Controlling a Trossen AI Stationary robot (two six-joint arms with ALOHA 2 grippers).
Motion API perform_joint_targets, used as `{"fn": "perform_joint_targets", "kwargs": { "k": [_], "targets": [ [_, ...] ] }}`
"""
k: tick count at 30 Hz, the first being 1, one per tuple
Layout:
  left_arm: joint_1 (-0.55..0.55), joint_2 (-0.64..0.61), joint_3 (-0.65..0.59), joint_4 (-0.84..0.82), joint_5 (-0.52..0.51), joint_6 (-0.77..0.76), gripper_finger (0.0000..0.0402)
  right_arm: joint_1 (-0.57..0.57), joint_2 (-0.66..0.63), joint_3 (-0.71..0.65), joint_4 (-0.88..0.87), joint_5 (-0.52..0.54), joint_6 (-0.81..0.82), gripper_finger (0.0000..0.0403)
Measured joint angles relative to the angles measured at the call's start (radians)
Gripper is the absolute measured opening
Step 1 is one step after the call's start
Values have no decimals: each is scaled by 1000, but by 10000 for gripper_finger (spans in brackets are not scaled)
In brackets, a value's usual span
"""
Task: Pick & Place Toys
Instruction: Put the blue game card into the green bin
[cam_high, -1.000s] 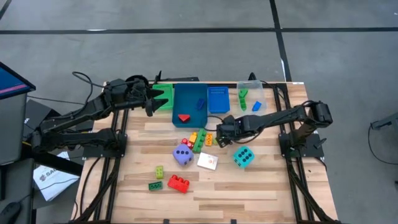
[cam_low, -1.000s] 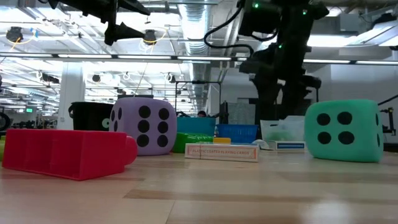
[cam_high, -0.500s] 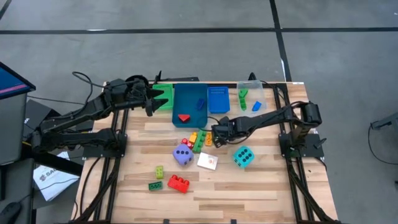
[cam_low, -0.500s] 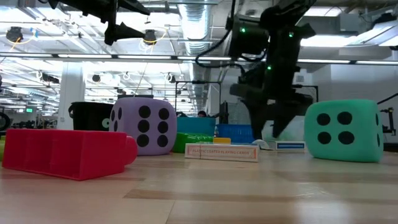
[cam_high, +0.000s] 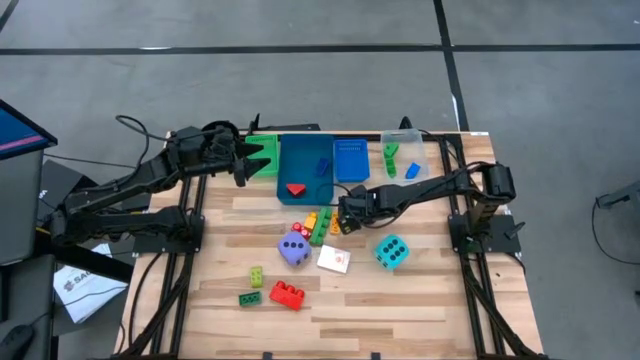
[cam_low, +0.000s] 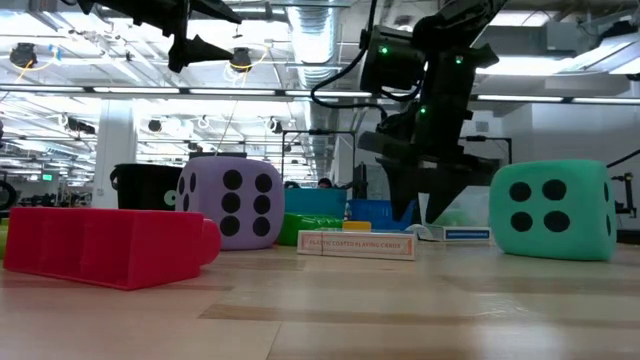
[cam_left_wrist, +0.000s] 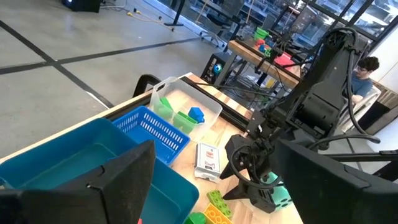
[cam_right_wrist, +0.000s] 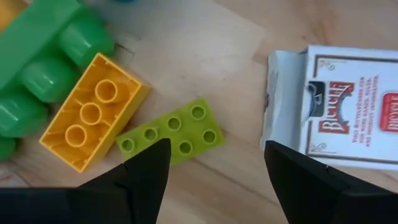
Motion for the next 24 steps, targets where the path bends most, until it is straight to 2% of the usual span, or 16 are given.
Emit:
{"fn": "perform_joint_targets", "kwargs": {
  "k": [8, 14, 24],
  "targets": [
    [0, 0, 0, 0, 0, -2, 324, 1, 0, 0, -3, 1, -8, 255],
    [0, 0, 0, 0, 1, -76, 324, -8, 0, 0, -3, 1, -12, 255],
    [0, 0, 0, 0, 1, -77, 324, -37, 0, 0, -2, 31, -91, 255]
  ]
}}
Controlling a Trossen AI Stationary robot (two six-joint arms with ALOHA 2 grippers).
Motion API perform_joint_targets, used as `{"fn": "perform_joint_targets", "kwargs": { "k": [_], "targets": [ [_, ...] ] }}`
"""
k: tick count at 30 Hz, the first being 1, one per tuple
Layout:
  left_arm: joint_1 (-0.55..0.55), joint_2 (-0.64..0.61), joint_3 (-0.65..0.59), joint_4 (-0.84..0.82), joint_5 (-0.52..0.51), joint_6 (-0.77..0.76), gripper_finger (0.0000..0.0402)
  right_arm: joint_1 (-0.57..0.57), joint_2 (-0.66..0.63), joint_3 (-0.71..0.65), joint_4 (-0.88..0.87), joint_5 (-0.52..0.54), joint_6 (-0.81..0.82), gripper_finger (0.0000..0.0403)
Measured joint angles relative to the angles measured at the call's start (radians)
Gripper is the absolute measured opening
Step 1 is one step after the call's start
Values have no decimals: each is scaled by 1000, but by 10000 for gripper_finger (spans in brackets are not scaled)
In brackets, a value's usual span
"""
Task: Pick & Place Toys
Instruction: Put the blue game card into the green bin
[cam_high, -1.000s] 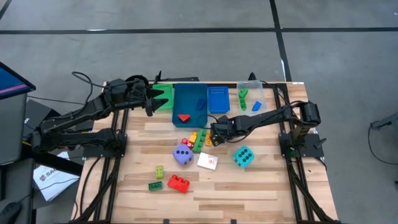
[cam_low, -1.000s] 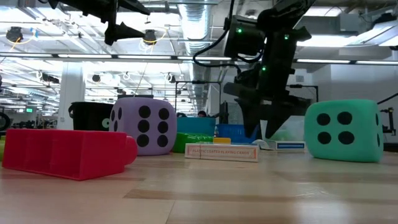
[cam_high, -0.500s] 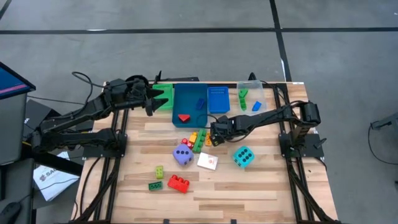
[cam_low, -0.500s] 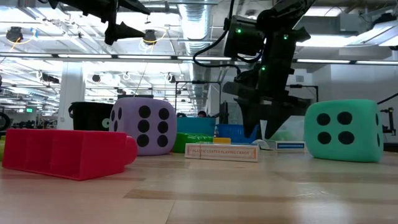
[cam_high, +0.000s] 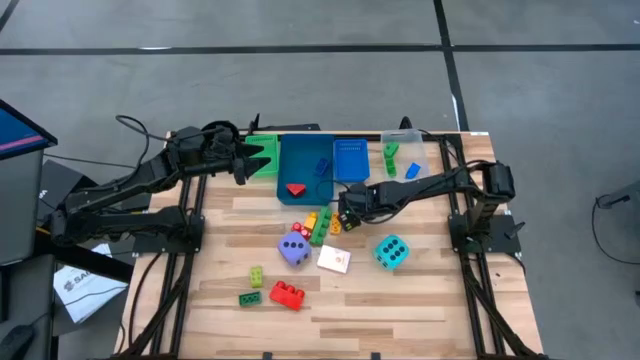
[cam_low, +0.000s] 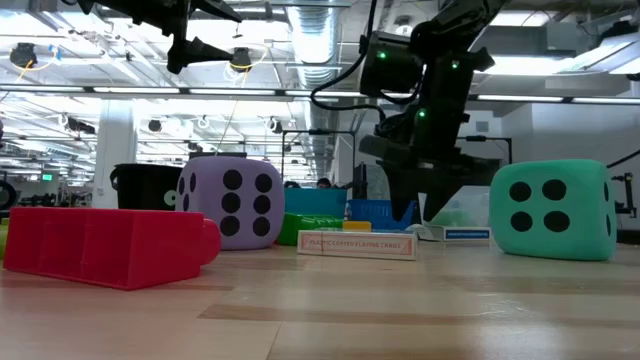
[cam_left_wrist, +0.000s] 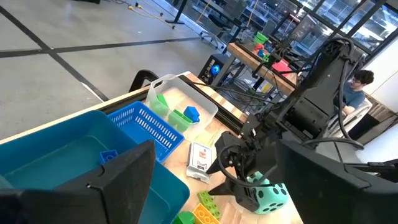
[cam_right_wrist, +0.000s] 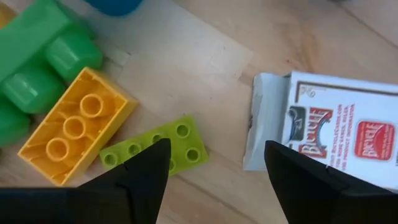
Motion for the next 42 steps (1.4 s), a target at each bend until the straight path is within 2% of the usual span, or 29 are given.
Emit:
{"fn": "perform_joint_targets", "kwargs": {
  "k": [11, 24, 42],
  "targets": [
    [0, 0, 0, 0, 0, 0, 324, -13, 0, 0, 5, 1, -34, 255],
    [0, 0, 0, 0, 0, 0, 324, -43, 0, -37, 106, -17, -75, 255],
    [0, 0, 0, 0, 0, 0, 324, -60, 11, -39, 93, -5, -94, 255]
  ]
}}
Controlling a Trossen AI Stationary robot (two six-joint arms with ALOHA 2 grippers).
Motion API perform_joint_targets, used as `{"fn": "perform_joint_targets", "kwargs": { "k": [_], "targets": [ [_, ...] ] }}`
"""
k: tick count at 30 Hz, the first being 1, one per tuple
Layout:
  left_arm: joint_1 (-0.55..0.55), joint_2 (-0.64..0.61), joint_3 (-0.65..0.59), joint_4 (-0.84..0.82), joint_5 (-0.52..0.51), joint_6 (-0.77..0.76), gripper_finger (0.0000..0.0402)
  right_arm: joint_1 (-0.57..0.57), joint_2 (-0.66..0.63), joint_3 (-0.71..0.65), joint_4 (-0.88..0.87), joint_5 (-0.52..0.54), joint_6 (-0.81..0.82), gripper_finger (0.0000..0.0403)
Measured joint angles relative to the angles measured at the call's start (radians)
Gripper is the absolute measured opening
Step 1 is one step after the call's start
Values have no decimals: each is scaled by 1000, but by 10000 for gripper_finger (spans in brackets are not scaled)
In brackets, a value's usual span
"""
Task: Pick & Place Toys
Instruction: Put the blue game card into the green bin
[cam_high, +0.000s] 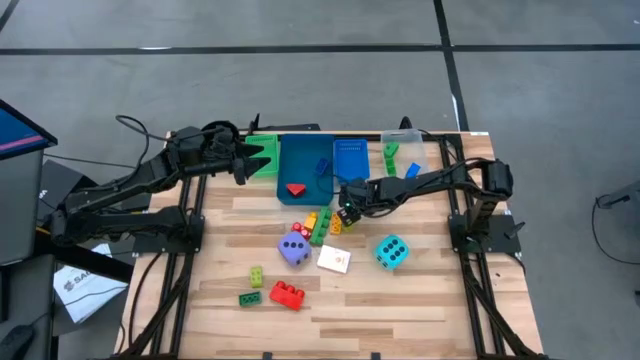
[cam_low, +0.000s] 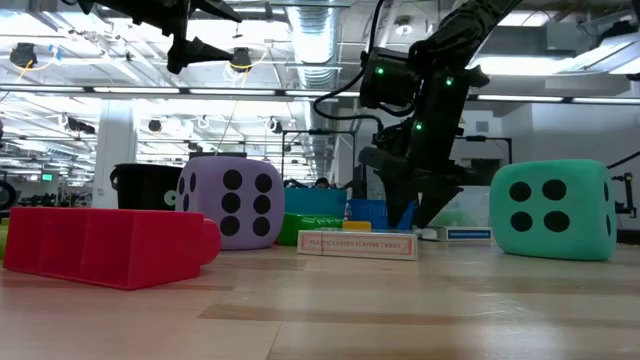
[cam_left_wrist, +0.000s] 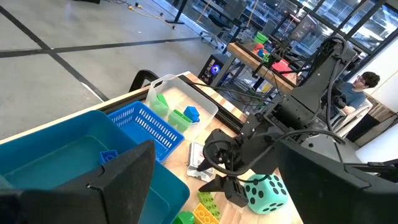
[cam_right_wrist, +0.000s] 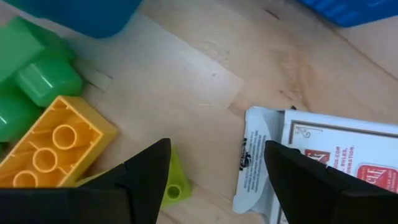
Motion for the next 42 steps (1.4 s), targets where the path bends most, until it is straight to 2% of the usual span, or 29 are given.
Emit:
{"fn": "perform_joint_targets", "kwargs": {
  "k": [14, 34, 42],
  "targets": [
    [0, 0, 0, 0, 0, 0, 324, -3, 0, 0, -5, 10, -3, 255],
    [0, 0, 0, 0, 0, 0, 324, 0, 0, 0, 8, 10, -137, 255],
    [0, 0, 0, 0, 0, 0, 324, 0, 0, 0, 8, 8, -140, 255]
  ]
}}
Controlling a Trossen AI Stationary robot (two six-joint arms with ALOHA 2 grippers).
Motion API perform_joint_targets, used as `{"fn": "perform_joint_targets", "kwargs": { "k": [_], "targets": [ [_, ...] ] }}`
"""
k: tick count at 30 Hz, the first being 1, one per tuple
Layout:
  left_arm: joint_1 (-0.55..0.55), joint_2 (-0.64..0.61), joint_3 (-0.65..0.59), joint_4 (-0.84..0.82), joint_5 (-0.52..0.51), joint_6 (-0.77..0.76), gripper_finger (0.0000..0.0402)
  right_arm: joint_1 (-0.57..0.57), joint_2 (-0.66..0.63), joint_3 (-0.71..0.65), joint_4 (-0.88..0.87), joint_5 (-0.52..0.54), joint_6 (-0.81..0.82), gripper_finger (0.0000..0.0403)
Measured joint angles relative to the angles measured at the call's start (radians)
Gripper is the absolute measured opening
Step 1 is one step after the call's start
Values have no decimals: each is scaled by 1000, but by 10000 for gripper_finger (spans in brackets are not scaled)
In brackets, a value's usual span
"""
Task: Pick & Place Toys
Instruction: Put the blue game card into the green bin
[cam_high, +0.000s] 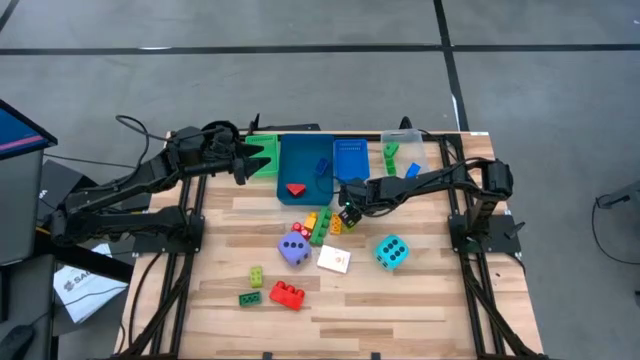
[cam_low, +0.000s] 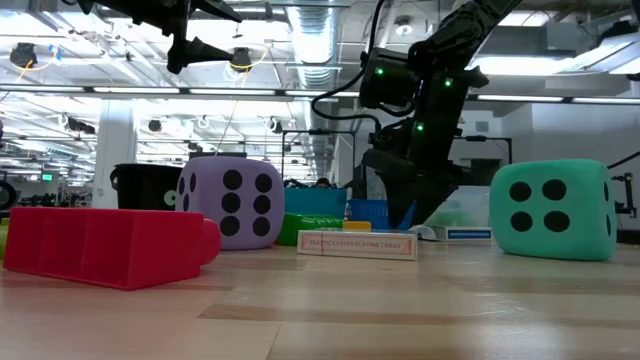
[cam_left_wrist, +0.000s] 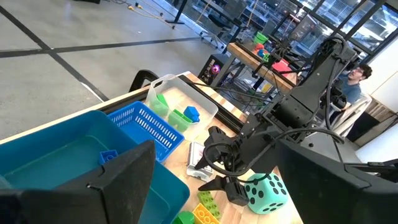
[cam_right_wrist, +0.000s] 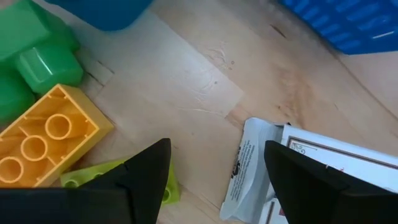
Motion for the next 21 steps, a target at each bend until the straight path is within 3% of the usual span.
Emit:
{"fn": "perform_joint_targets", "kwargs": {
  "k": [21],
  "targets": [
    [0, 0, 0, 0, 0, 0, 324, 16, 0, 0, -10, -2, 64, 251]
  ]
}}
